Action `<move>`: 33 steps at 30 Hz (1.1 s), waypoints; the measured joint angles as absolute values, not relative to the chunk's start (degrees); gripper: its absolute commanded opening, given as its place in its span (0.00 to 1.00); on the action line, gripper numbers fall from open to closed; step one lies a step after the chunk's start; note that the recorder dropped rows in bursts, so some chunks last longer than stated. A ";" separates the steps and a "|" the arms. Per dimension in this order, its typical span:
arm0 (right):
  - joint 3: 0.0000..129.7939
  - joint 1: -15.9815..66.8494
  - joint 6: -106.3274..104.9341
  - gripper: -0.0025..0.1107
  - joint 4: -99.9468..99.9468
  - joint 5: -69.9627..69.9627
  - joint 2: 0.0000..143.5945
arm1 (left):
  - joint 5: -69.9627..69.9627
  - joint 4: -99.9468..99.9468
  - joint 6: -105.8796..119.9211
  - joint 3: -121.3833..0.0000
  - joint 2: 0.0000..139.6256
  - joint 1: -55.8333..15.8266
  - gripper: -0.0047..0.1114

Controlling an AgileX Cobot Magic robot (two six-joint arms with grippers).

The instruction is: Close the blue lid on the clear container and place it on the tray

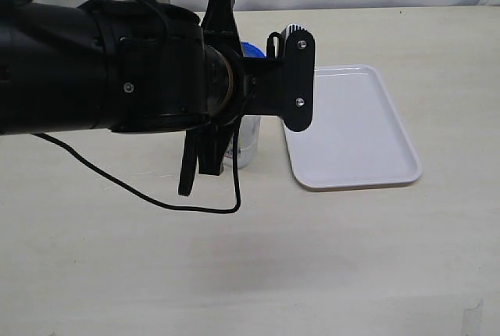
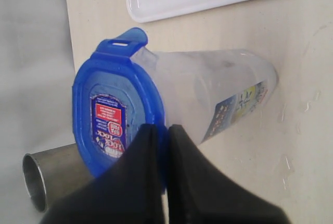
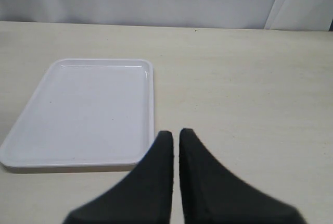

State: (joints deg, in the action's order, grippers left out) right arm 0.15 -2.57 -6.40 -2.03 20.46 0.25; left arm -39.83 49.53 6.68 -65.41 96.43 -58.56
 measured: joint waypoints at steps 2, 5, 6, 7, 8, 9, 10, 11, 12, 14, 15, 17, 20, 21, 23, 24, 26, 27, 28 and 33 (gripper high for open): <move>0.15 -2.57 -6.40 0.06 -2.03 20.46 0.25 | -39.87 49.53 6.68 -65.41 96.43 -58.56 0.04; 0.15 -2.57 -6.40 0.06 -2.03 20.46 0.25 | -40.40 49.53 6.68 -65.41 96.43 -58.56 0.04; 0.15 -2.57 -6.40 0.06 -2.03 20.46 0.25 | -40.51 49.53 6.68 -65.41 96.43 -58.56 0.04; 0.15 -2.57 -6.40 0.06 -2.03 20.46 0.25 | -40.63 49.53 6.68 -65.41 96.43 -58.56 0.04; 0.15 -2.57 -6.40 0.06 -2.03 20.46 0.25 | -40.77 49.53 6.68 -65.41 96.43 -58.56 0.04; 0.15 -2.57 -6.40 0.06 -2.03 20.46 0.25 | -40.77 49.53 6.68 -65.41 96.43 -58.56 0.04; 0.15 -2.57 -6.40 0.06 -2.03 20.46 0.25 | -40.77 49.53 6.68 -65.41 96.43 -58.56 0.04; 0.15 -2.57 -6.40 0.06 -2.03 20.46 0.25 | -40.77 49.53 6.68 -65.41 96.43 -58.56 0.04; 0.15 -2.57 -6.40 0.06 -2.03 20.46 0.25 | -40.88 49.53 6.68 -65.41 96.43 -58.56 0.04; 0.15 -2.57 -6.40 0.06 -2.03 20.46 0.25 | -40.88 49.53 6.68 -65.41 96.43 -58.56 0.04; 0.15 -2.57 -6.40 0.06 -2.03 20.46 0.25 | -40.88 49.53 6.68 -65.41 96.43 -58.56 0.04; 0.15 -2.57 -6.40 0.06 -2.03 20.46 0.25 | -40.88 49.53 6.68 -65.41 96.43 -58.56 0.04; 0.15 -2.57 -6.40 0.06 -2.03 20.46 0.25 | -40.88 49.53 6.68 -65.41 96.43 -58.56 0.04; 0.15 -2.57 -6.40 0.06 -2.03 20.43 0.25 | -40.75 49.53 6.68 -65.41 96.43 -58.56 0.04; 0.15 -2.57 -6.40 0.06 -2.03 20.43 0.25 | -40.63 49.53 6.68 -65.41 96.43 -58.56 0.04; 0.15 -2.57 -6.40 0.06 -2.03 20.43 0.25 | -40.41 49.53 6.68 -65.41 96.32 -58.56 0.04; 0.15 -2.57 -6.40 0.06 -2.03 20.43 0.25 | -39.80 49.50 6.47 -65.41 96.33 -58.56 0.04; 0.15 -2.57 -6.40 0.06 -2.03 20.43 0.25 | -39.57 49.40 6.47 -65.41 96.22 -58.56 0.04; 0.15 -2.57 -6.40 0.06 -2.03 20.43 0.25 | -39.46 49.27 6.47 -65.41 96.22 -58.56 0.04; 0.15 -2.57 -6.40 0.06 -2.03 20.43 0.25 | -39.25 49.17 6.36 -65.41 95.75 -58.56 0.04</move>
State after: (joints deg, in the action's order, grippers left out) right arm 0.15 -2.57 -6.40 -2.03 20.43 0.25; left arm -39.25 49.17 6.36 -65.41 95.75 -58.56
